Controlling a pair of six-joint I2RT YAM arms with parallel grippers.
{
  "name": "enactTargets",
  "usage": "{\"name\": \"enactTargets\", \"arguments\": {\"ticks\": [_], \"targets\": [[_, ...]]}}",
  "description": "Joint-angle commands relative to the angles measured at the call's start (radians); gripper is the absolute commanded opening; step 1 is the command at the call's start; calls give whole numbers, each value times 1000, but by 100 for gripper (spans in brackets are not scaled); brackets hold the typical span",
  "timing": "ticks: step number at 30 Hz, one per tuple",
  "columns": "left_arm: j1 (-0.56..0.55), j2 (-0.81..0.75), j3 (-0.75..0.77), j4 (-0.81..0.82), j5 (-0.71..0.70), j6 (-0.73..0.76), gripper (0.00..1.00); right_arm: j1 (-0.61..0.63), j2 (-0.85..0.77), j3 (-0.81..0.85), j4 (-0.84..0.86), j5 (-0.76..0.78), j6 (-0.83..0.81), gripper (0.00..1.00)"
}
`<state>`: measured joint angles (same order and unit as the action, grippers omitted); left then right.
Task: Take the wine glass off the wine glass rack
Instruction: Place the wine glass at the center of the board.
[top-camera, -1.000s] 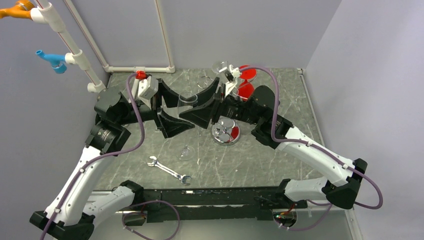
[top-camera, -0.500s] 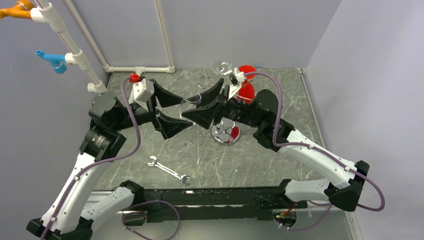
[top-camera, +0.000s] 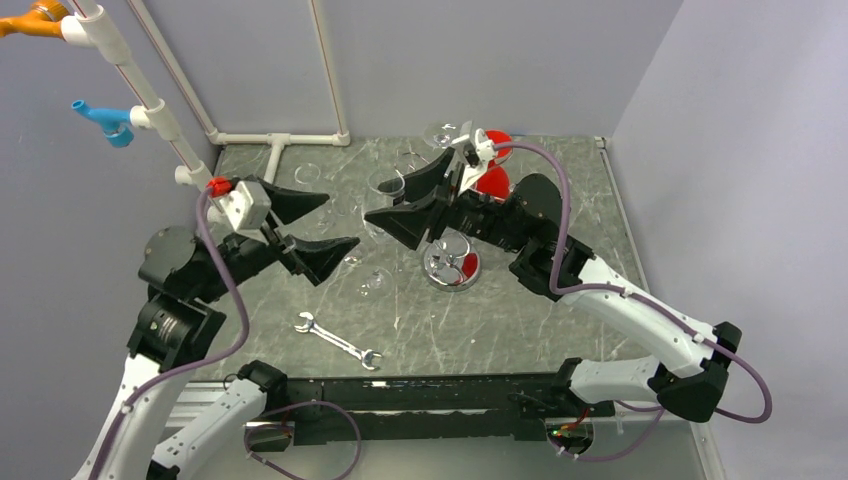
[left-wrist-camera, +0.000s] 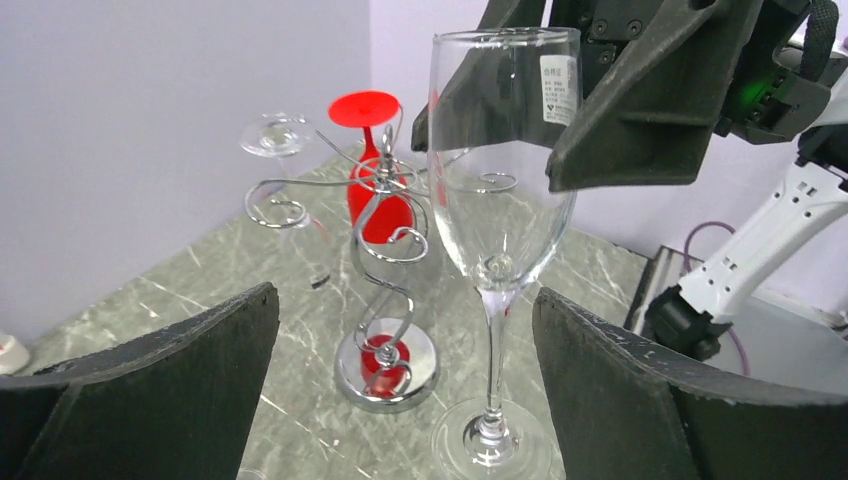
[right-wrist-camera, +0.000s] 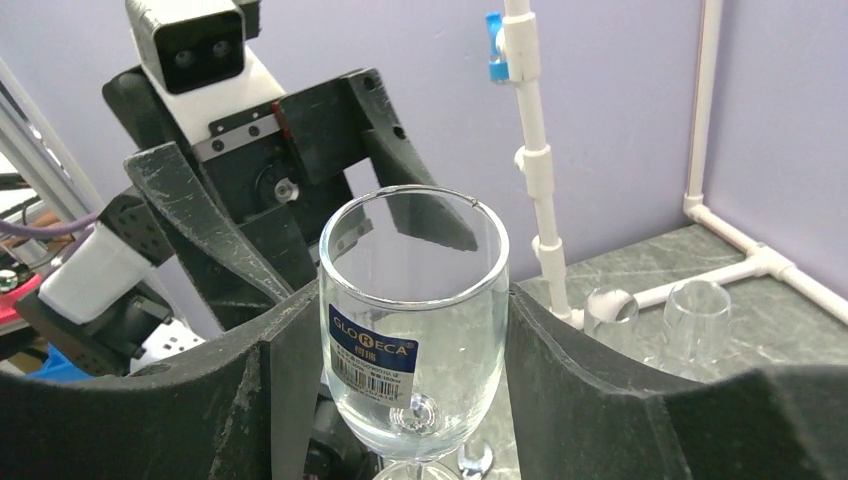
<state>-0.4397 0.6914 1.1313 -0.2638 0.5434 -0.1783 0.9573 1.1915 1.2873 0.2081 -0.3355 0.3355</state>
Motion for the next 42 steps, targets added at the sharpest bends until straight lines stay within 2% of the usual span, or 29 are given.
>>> {"name": "enactTargets", "arguments": {"ticks": [1,7,13,23,28,42], "targets": [[3,-47,1,-2,-107,33,99,6,0,95,57,33,-26,0],[3,-91,-48,-33,-300,94,99,5,33,99,68,-4,-56,0],[3,-131,-142,-26,-432,140,99,6,80,84,92,-19,-136,0],[3,-221,-302,20,-667,166,100,10,144,-23,255,16,-152,0],[2,-275,-359,34,-795,165,99,34,177,-75,322,48,-211,0],[3,-388,-441,47,-906,166,99,121,283,-217,582,127,-381,0]]}}
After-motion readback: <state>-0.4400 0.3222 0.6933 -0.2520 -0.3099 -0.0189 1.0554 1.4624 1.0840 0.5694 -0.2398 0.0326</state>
